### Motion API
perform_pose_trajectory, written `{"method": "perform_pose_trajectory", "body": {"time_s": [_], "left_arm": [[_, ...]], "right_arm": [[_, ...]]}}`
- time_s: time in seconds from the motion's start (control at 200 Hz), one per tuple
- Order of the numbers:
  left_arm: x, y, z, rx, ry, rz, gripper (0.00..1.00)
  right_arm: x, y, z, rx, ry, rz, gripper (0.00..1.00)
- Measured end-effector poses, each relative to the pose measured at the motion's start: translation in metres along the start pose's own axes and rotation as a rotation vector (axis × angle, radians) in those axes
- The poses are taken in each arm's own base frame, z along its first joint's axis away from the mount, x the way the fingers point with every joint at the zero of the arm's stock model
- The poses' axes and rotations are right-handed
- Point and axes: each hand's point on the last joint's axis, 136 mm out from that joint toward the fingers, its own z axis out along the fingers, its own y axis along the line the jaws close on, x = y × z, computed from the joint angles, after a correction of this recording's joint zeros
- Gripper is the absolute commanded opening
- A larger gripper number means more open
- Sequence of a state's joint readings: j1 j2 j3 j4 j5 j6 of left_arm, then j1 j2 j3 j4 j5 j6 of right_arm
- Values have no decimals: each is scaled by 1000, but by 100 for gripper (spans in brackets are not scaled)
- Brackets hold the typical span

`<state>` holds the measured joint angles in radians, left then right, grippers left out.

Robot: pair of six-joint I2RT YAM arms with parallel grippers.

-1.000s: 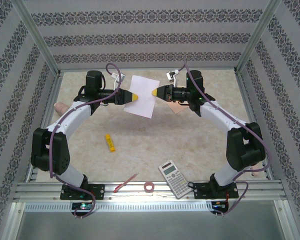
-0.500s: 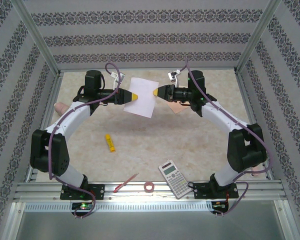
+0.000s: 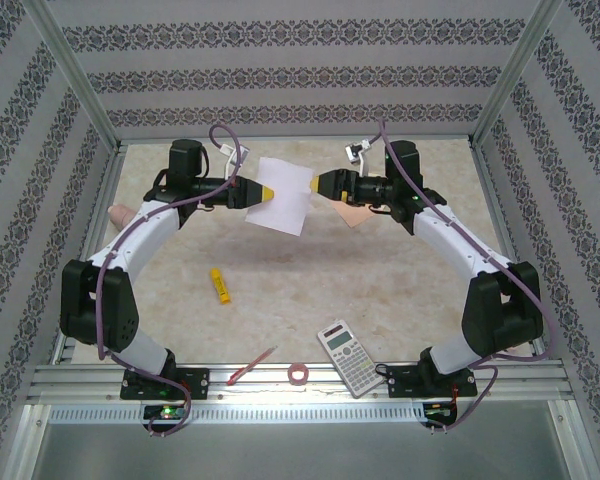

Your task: Place the letter into the envelope and seal it

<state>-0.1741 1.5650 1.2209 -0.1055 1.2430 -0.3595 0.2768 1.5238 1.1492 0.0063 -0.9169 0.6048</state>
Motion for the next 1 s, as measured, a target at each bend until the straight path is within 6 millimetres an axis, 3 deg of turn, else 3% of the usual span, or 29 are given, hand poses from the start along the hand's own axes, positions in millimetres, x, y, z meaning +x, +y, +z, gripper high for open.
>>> {"method": "perform_pose_trajectory", "body": {"time_s": [0.42,0.704,0.999], "left_arm": [[1,30,-6,-213,0,63,0],[-15,10,-14,-200,-115,89,0],[-18,10,-13,-161,-176,27,0]], "right_arm": [[0,-8,-1,37,-19,0,98],[19,-19,4,-1,-19,30,97],[25,8,18,-118,9,-25,97]]}}
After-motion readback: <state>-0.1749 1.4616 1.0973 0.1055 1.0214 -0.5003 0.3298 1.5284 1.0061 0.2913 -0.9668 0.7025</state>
